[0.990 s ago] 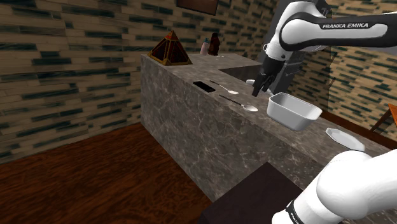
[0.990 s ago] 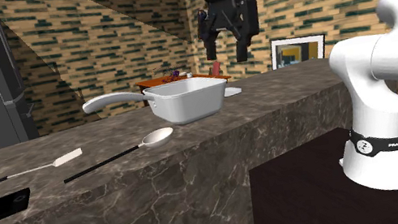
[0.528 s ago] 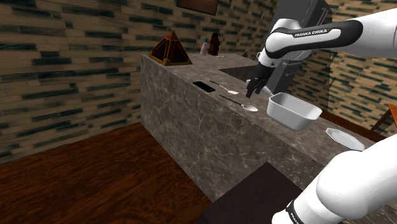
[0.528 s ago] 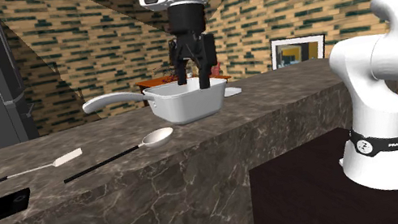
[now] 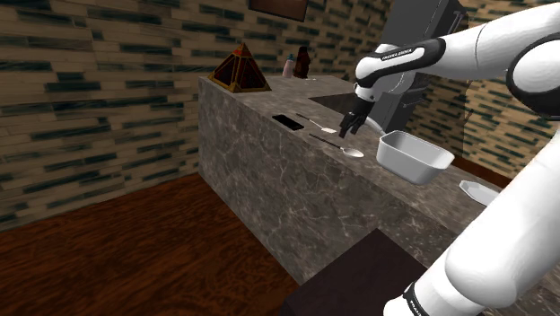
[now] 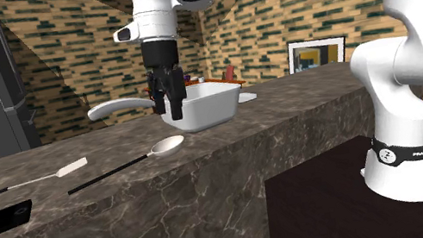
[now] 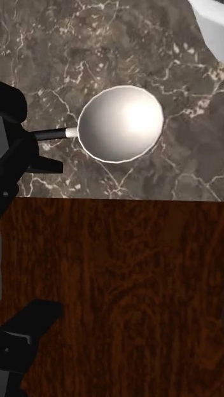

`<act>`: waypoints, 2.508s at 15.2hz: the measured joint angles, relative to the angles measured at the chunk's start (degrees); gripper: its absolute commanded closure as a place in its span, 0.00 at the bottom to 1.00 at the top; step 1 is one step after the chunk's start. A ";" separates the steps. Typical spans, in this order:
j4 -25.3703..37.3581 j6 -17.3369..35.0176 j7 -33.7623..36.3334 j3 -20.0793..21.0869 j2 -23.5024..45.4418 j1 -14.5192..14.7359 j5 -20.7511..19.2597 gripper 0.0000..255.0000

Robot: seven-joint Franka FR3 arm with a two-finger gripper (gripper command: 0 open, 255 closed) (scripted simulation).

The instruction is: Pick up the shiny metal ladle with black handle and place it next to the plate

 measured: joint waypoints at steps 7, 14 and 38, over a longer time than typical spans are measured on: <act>14.36 -0.24 -9.05 -0.86 17.06 -4.40 10.57 0.00; 25.36 -1.01 -13.35 0.75 29.17 -9.15 16.67 0.00; 24.86 1.34 -13.73 1.35 31.06 -9.18 17.60 1.00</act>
